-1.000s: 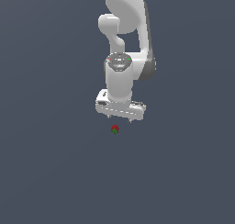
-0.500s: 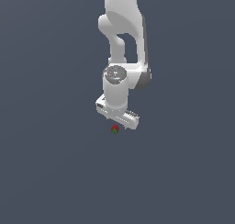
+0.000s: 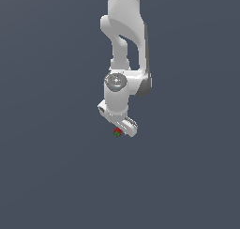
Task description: Pick up the object and move it to a goal position.
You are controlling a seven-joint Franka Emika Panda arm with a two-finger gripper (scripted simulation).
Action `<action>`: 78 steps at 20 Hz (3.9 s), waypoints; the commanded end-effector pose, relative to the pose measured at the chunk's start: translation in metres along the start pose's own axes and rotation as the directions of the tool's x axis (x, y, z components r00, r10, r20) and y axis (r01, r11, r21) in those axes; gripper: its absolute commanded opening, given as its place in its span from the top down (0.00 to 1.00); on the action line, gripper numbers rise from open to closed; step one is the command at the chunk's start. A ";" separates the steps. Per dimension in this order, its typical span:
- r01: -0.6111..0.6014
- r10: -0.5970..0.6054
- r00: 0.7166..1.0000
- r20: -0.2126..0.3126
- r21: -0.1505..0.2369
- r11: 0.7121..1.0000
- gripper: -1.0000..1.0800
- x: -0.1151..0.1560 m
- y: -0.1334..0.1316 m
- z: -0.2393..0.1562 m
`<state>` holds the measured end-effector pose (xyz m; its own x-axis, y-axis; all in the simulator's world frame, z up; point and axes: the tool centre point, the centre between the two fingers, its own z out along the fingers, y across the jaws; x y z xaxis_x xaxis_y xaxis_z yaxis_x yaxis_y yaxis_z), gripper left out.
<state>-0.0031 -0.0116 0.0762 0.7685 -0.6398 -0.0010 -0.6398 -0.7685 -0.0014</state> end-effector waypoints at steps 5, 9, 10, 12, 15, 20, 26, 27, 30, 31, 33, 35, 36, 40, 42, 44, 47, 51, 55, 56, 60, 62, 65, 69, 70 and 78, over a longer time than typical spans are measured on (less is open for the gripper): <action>-0.022 0.022 1.000 -0.001 -0.001 1.000 0.04 0.000 0.001 0.003; -0.023 0.023 1.000 -0.001 -0.001 1.000 0.04 0.000 0.001 0.008; -0.023 0.023 1.000 -0.001 -0.001 1.000 0.04 0.000 0.001 0.011; -0.024 0.024 1.000 -0.001 -0.001 1.000 0.04 0.000 0.002 0.019; -0.026 0.026 1.000 -0.001 -0.001 1.000 0.04 0.000 0.002 0.035; -0.028 0.028 1.000 -0.001 -0.001 1.000 0.04 0.000 0.002 0.052; -0.028 0.028 1.000 -0.001 -0.001 1.000 1.00 0.000 0.002 0.054; -0.028 0.028 1.000 -0.001 -0.001 1.000 1.00 0.000 0.002 0.054; -0.028 0.028 1.000 -0.001 -0.001 1.000 1.00 0.000 0.002 0.054; -0.028 0.028 1.000 -0.001 -0.001 1.000 1.00 0.000 0.002 0.054; -0.028 0.028 1.000 -0.001 -0.001 1.000 1.00 0.000 0.002 0.054; -0.027 0.027 1.000 -0.001 -0.001 1.000 1.00 0.000 0.001 0.053; -0.027 0.027 1.000 -0.001 -0.001 1.000 1.00 0.000 0.002 0.052; -0.027 0.027 1.000 -0.001 -0.001 1.000 1.00 0.000 0.004 0.045; -0.027 0.027 1.000 -0.001 -0.001 1.000 1.00 -0.001 0.007 0.038; -0.027 0.027 1.000 -0.001 -0.001 1.000 1.00 -0.001 0.010 0.030; -0.027 0.027 1.000 0.000 0.000 1.000 1.00 -0.002 0.017 0.014; -0.028 0.028 1.000 0.000 0.000 1.000 1.00 -0.004 0.028 -0.015; -0.028 0.028 1.000 0.001 0.000 1.000 1.00 -0.006 0.042 -0.052; -0.028 0.028 1.000 0.001 0.000 1.000 1.00 -0.006 0.046 -0.062; -0.029 0.029 1.000 0.001 0.001 1.000 1.00 -0.008 0.062 -0.103; -0.029 0.029 1.000 0.001 0.001 1.000 1.00 -0.009 0.070 -0.125; -0.029 0.029 1.000 0.000 0.000 1.000 1.00 -0.010 0.083 -0.158; -0.029 0.029 1.000 0.000 -0.001 1.000 1.00 -0.011 0.098 -0.199; -0.030 0.030 1.000 0.000 -0.001 1.000 1.00 -0.011 0.101 -0.208; -0.029 0.029 1.000 -0.001 -0.002 1.000 1.00 -0.012 0.121 -0.266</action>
<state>-0.0870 -0.0953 0.3327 0.7491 -0.6624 0.0005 -0.6624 -0.7491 -0.0008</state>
